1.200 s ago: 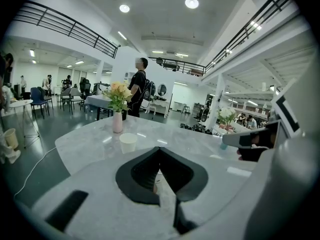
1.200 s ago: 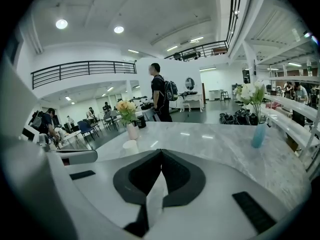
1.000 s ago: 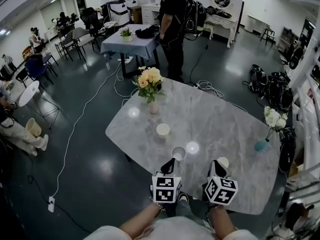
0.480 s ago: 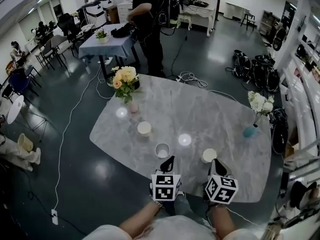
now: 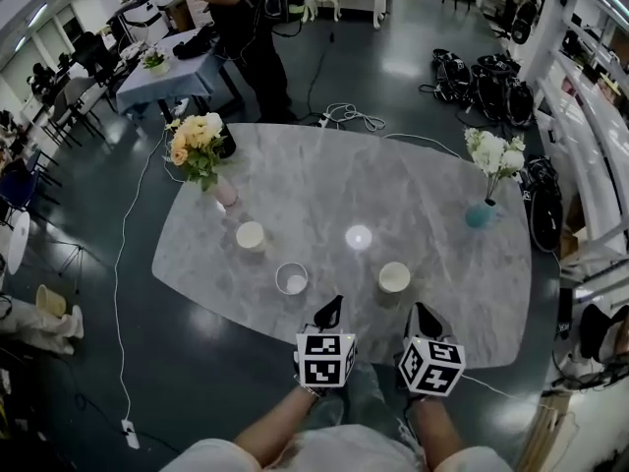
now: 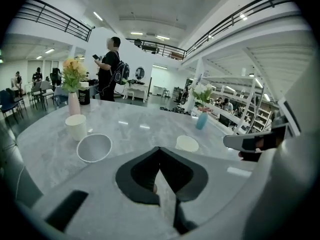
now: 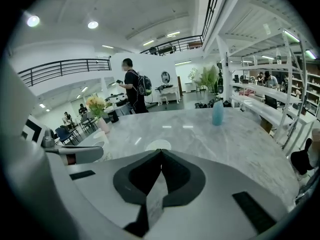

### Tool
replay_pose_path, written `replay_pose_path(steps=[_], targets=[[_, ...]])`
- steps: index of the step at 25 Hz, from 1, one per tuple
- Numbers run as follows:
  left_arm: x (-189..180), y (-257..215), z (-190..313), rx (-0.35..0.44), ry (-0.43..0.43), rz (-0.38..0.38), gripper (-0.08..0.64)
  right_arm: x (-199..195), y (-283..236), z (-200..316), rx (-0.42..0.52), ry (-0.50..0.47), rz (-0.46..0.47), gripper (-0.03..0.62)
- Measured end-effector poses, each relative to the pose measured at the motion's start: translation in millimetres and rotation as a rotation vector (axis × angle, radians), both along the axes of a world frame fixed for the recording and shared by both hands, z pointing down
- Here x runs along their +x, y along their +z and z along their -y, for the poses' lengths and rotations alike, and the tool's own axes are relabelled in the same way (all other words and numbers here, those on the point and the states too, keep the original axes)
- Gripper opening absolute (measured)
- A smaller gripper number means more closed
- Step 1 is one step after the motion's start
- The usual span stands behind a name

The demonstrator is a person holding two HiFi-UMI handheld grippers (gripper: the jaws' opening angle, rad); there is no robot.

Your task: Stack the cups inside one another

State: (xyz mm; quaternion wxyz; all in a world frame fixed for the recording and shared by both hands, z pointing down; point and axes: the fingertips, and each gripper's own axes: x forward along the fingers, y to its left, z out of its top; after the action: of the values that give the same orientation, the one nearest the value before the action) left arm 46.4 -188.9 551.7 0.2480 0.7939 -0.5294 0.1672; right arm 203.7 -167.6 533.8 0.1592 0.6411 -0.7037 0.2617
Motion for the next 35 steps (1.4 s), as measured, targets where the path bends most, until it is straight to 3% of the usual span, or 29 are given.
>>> replay_pose_path(steps=[13, 29, 35], targets=[[26, 70, -13, -0.121, 0.039, 0.042, -0.005, -2, 68, -8, -0.094, -0.007, 0.057, 0.008], [30, 86, -2, -0.16, 0.017, 0.036, -0.005, -20, 84, 15, -0.105, -0.102, 0.067, 0.012], [28, 95, 0, -0.189, 0.007, 0.034, -0.005, -25, 90, 26, -0.12, -0.127, 0.057, 0.071]])
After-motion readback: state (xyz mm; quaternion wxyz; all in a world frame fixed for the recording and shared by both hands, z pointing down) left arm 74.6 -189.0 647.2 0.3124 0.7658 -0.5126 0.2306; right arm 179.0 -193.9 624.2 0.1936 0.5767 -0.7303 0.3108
